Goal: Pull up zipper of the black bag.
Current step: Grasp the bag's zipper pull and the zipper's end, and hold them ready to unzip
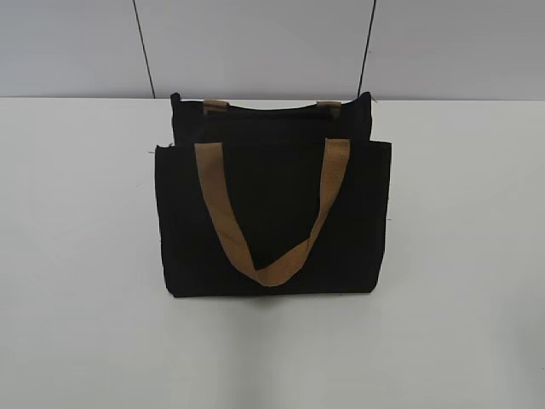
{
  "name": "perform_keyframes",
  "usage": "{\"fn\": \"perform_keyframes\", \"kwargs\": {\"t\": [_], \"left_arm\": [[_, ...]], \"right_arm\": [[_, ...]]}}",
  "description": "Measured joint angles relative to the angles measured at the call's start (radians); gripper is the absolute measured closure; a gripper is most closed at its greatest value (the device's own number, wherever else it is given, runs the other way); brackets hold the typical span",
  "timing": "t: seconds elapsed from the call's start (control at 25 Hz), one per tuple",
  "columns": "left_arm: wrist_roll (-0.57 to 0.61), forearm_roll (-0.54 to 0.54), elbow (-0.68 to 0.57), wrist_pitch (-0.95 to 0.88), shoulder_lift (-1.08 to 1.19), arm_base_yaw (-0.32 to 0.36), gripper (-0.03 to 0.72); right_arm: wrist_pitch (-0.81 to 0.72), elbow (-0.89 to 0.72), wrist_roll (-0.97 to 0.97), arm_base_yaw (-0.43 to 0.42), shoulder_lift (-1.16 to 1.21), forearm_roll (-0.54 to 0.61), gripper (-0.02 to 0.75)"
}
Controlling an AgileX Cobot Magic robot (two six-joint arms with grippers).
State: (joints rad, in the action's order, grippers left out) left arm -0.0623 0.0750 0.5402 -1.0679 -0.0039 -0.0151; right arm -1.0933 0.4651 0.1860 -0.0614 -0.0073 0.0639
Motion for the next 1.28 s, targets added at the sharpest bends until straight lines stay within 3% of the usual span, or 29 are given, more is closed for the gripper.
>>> {"fn": "perform_keyframes", "kwargs": {"t": [1.08,1.28], "left_arm": [[0.000,-0.019,0.001,0.004,0.000,0.000,0.200],[0.000,-0.021,0.019,0.164,0.000,0.000,0.200]], "right_arm": [[0.000,0.000,0.000,0.000,0.000,0.000,0.146],[0.000,0.000,0.000,0.000,0.000,0.000,0.146]]}}
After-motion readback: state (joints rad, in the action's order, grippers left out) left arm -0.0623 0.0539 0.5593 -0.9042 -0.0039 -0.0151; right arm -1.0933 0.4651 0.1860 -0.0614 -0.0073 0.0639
